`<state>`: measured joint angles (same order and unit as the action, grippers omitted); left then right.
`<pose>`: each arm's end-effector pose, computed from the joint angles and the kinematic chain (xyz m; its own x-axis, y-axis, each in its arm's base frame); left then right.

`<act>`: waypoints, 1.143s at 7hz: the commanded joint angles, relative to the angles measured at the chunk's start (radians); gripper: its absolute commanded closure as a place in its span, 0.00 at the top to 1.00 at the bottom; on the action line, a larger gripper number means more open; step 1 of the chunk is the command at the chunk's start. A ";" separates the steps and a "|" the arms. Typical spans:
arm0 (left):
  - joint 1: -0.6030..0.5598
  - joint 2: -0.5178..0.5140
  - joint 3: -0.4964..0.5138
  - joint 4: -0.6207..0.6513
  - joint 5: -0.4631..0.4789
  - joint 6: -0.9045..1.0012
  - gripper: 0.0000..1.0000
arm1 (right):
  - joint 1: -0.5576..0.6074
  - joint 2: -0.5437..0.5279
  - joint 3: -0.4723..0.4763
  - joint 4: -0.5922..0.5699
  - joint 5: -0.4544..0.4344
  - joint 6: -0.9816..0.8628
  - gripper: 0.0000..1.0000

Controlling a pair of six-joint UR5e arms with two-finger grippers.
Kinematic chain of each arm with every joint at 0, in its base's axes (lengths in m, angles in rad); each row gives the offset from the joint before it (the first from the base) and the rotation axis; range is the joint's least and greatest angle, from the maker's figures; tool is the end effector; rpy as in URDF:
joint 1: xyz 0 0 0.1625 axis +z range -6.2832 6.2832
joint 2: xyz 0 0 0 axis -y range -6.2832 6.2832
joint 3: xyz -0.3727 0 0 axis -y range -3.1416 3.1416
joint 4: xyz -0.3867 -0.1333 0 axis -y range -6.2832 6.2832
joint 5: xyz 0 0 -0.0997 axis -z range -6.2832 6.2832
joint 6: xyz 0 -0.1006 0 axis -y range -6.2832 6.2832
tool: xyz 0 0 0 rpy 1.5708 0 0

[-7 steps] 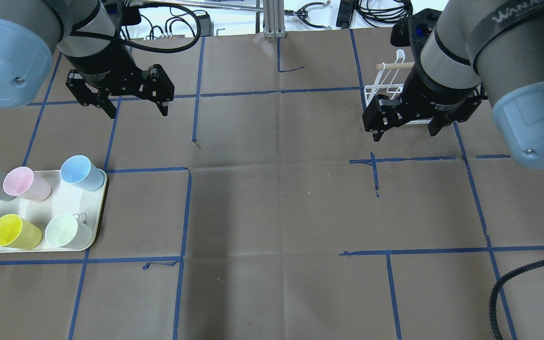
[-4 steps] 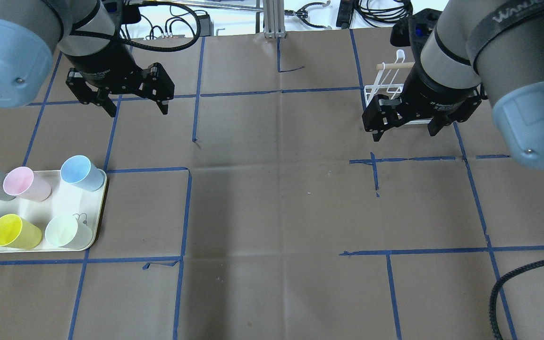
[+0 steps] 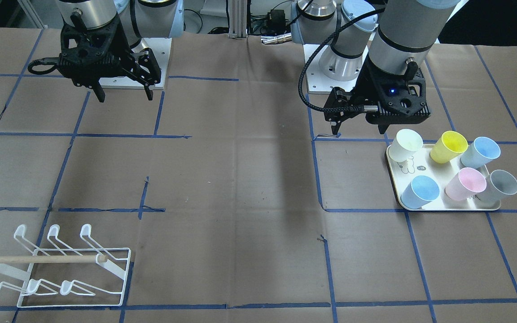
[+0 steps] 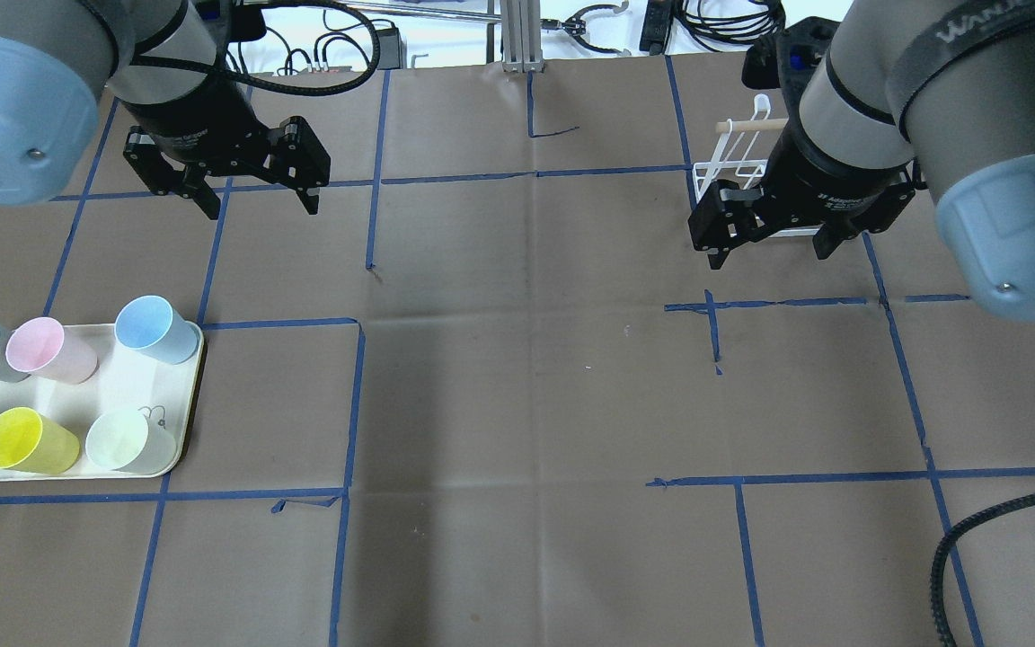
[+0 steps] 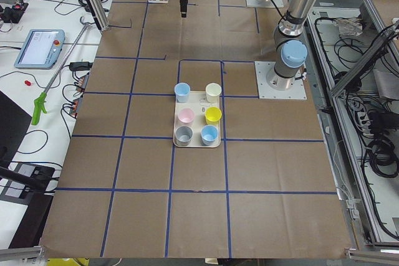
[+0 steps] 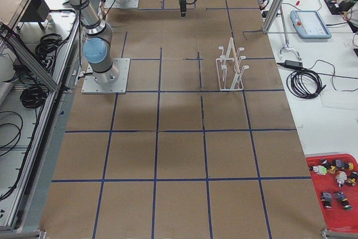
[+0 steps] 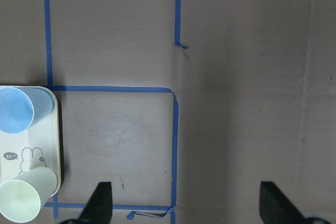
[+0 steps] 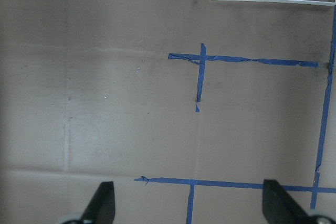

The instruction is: Transfer IKEA cup to right arm and place on rack

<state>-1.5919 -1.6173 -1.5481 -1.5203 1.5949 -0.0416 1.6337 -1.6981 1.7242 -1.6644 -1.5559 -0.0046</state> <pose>-0.1415 -0.5034 0.4277 -0.9995 -0.0211 -0.0230 -0.0205 0.9994 -0.0277 0.1625 -0.4362 0.4285 -0.9975 -0.0684 -0.0146 -0.0673 0.9954 -0.0675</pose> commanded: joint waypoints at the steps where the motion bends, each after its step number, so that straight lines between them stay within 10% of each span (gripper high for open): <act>1: 0.004 0.017 -0.027 0.000 -0.001 0.006 1.00 | 0.002 0.000 0.002 0.000 0.000 0.000 1.00; 8: 0.467 0.111 -0.216 0.074 0.000 0.482 0.99 | 0.002 0.002 0.002 0.000 0.002 -0.002 1.00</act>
<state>-1.1958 -1.4970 -1.7615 -1.4525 1.5951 0.3752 1.6343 -1.6967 1.7245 -1.6644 -1.5545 -0.0061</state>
